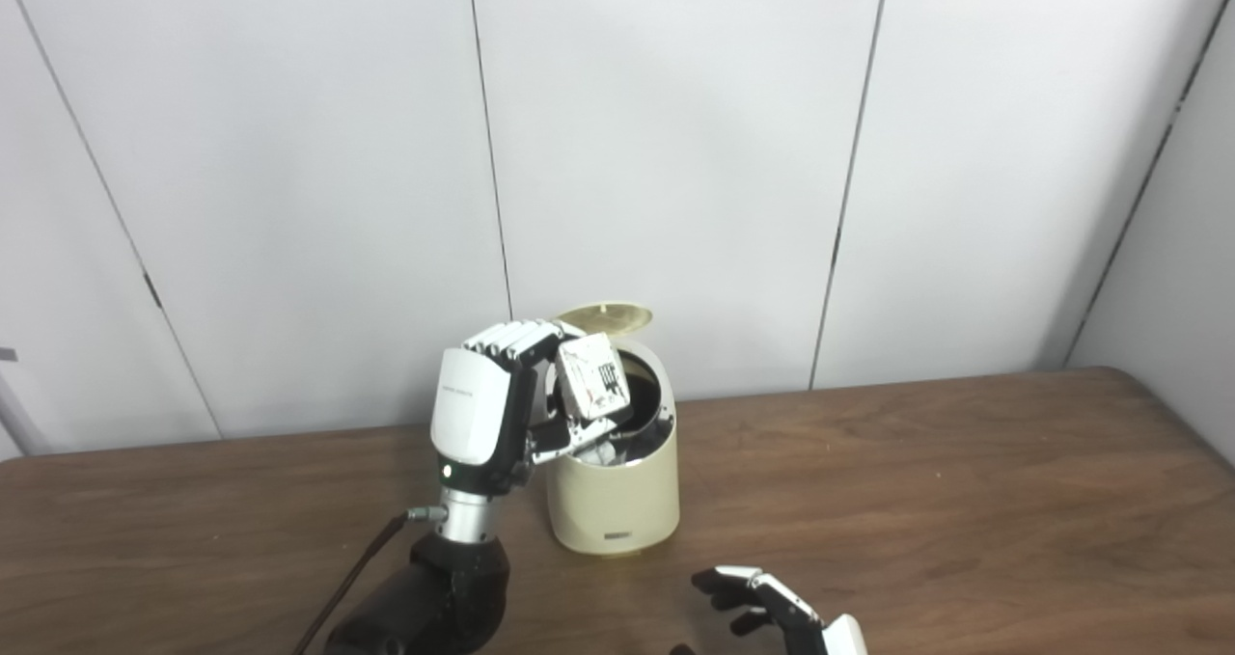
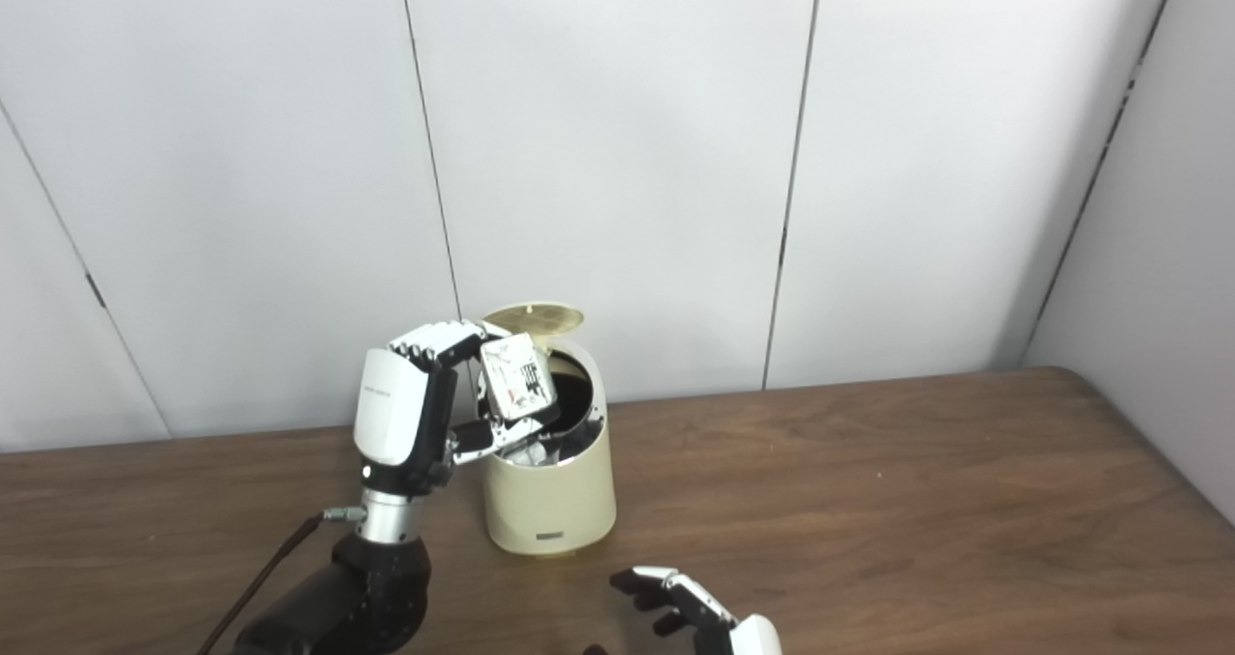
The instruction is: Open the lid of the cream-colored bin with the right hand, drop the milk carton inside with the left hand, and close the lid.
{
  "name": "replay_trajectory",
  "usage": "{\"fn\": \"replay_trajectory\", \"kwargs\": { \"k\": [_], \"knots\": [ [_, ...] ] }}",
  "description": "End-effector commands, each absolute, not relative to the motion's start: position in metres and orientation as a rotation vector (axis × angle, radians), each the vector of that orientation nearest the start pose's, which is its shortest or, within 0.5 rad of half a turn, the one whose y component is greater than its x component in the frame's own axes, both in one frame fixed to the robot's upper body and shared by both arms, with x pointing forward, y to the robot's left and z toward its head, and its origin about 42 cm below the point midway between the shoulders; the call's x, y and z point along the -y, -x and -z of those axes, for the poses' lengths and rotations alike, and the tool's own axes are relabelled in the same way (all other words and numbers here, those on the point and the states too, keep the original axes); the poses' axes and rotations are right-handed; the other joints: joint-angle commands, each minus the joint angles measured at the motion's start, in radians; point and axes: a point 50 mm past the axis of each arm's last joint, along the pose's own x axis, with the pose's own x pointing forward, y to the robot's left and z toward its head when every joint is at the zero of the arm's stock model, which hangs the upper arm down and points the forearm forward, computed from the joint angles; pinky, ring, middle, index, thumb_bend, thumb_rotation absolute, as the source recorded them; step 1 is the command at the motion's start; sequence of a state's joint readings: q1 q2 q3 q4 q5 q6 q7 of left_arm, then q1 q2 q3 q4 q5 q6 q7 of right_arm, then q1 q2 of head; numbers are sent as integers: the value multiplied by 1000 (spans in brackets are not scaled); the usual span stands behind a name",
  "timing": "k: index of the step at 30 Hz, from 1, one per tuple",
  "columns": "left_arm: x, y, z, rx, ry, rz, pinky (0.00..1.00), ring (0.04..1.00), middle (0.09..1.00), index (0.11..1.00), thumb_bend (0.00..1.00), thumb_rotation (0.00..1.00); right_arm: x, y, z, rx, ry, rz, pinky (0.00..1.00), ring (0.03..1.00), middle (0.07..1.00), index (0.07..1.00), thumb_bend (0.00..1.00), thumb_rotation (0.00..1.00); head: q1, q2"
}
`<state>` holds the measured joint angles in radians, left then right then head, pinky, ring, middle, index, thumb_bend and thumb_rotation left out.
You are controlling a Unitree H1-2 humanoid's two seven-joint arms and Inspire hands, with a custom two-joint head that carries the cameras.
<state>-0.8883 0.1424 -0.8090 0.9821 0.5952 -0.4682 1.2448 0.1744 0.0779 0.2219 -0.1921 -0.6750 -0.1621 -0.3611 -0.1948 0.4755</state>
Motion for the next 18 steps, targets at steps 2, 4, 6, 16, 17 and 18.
{"fn": "replay_trajectory", "kwargs": {
  "k": [2, 4, 6, 16, 17, 18],
  "knots": [
    [-106, -485, -222, 1090, -690, -173, 411, 450, 464, 511, 504, 0, 126, -217, -133, 358, 444, 140, 526, 636, 660, 638, 283, 203, -2, 0],
    [-106, -484, -222, 1085, -688, -169, 413, 445, 466, 502, 505, 0, 125, -216, -134, 354, 441, 141, 524, 636, 660, 638, 284, 198, -5, 2],
    [-107, -484, -221, 1081, -688, -166, 415, 443, 466, 500, 505, 0, 125, -216, -134, 350, 438, 141, 522, 637, 663, 640, 286, 198, -5, 2],
    [-110, -486, -210, 1002, -747, -81, 396, 466, 498, 568, 896, 217, 125, -217, -134, 353, 440, 144, 518, 631, 660, 640, 280, 219, -1, 0],
    [-110, -486, -208, 984, -751, -70, 413, 485, 518, 592, 948, 286, 125, -217, -134, 351, 441, 143, 519, 632, 662, 642, 281, 234, -1, 0],
    [-111, -485, -206, 968, -754, -62, 427, 500, 535, 612, 974, 340, 125, -217, -134, 353, 443, 143, 519, 632, 663, 643, 281, 243, 0, -1]
  ]
}}
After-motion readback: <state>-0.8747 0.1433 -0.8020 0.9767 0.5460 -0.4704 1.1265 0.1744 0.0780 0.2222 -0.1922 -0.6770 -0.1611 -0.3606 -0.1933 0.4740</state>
